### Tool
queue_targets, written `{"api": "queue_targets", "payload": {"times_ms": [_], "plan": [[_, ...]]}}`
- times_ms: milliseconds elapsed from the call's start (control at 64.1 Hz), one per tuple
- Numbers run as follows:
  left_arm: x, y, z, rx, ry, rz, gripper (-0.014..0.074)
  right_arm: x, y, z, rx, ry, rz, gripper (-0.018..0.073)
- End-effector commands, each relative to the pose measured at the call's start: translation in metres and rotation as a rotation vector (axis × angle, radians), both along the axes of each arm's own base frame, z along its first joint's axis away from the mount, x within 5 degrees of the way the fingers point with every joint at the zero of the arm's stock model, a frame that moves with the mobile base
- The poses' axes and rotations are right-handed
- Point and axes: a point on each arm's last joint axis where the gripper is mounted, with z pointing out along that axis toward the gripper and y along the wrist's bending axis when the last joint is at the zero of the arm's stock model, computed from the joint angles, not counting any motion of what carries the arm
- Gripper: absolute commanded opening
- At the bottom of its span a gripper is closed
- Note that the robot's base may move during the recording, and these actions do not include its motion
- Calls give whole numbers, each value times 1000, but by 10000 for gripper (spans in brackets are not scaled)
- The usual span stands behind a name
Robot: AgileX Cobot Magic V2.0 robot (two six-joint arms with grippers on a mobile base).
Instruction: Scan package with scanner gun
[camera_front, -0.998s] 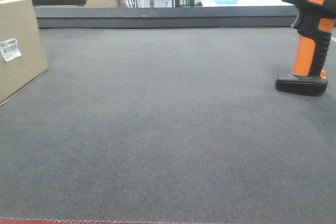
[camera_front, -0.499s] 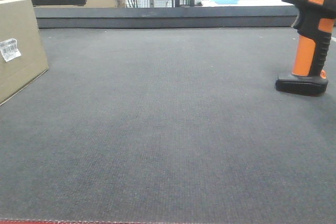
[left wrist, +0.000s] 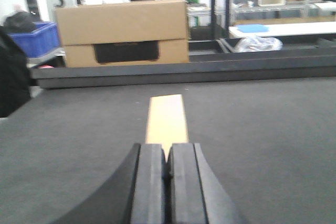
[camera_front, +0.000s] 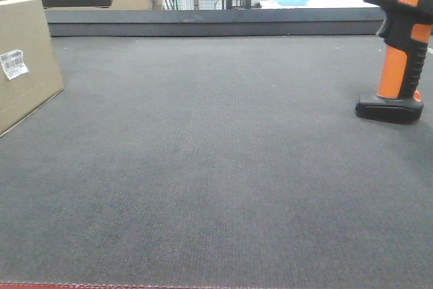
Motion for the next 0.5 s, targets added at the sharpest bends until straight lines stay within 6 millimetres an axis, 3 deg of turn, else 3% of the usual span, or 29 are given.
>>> {"api": "queue_targets", "payload": {"times_ms": [0,140,281,484], "plan": [[-14,1,-11,17,-34,30,-111,0,0,1,-12,-28,-3,-154],[-30,1,-48,21,-69,48,-111,0,0,1,-12,-28,-3,-154],[-29,1,-88,9,-31,46,-111,0,0,1,-12,-28,-3,-154],[-29,1,-88,-4,-28,45,-111,-1,0,2,-12,-31,-4,-154]]}}
